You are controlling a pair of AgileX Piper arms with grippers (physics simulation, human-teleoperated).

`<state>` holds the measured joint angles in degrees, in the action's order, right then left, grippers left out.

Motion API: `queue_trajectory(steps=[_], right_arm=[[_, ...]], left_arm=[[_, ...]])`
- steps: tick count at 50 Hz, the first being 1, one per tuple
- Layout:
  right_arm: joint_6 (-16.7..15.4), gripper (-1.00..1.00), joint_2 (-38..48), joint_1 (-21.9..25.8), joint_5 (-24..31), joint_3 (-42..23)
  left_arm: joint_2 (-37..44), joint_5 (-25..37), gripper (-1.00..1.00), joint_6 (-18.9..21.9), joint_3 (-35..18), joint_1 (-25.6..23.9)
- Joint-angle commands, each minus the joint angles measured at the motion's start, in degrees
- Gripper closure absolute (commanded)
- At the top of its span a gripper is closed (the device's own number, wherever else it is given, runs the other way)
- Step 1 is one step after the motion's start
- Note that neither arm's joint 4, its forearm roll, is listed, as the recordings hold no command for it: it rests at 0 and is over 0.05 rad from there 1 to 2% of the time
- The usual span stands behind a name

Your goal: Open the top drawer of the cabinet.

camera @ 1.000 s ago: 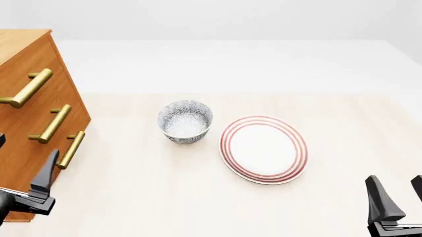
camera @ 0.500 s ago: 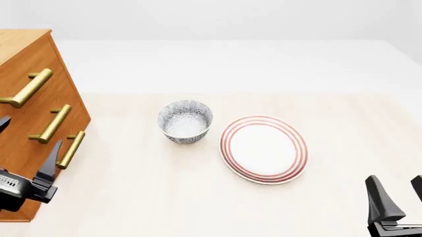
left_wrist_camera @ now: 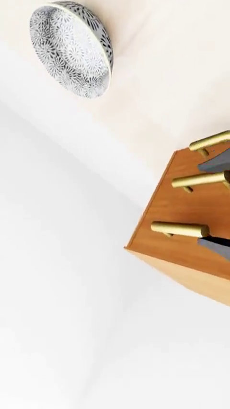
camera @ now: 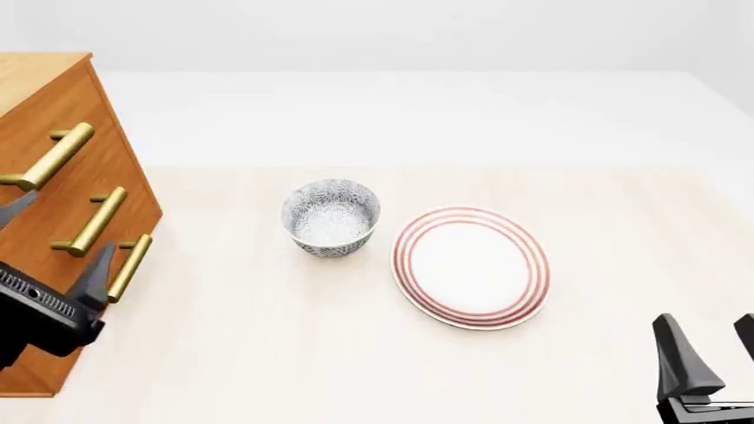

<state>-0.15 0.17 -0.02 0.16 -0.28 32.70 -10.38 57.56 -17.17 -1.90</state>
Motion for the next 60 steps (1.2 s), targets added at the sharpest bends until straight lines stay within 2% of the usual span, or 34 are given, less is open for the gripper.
queue_trajectory(steps=[1, 4, 11, 13, 16, 17, 26, 44, 60], right_arm=[[0.0, -1.0, 0.0, 0.0, -0.01, 0.0], [0.01, -1.0, 0.0, -0.01, 0.0, 0.0], [0.0, -1.0, 0.0, -0.01, 0.0, 0.0], [-0.01, -1.0, 0.0, 0.0, 0.0, 0.0], [-0.01, -1.0, 0.0, 0.0, 0.0, 0.0], [-0.02, -1.0, 0.0, 0.01, 0.0, 0.0], [0.0, -1.0, 0.0, 0.01, -0.01, 0.0], [0.0, -1.0, 0.0, 0.0, 0.0, 0.0], [0.0, -1.0, 0.0, 0.0, 0.0, 0.0]], left_arm=[[3.61, -2.54, -1.0, 6.86, -0.47, 1.43], [4.47, -3.87, -1.0, 8.97, 0.16, 2.42], [5.49, -4.18, -1.0, 10.45, -0.53, 2.78], [6.44, -5.97, -1.0, 12.57, 0.43, 3.68], [7.22, -6.53, -1.0, 13.35, 0.13, 3.64], [8.13, -8.17, -1.0, 15.23, 0.97, 4.21], [9.71, -11.55, -1.0, 18.35, 2.32, 5.52], [14.97, -18.34, -1.0, 23.01, 2.95, 8.75], [20.12, -23.47, -1.0, 24.64, 1.4, 10.51]])
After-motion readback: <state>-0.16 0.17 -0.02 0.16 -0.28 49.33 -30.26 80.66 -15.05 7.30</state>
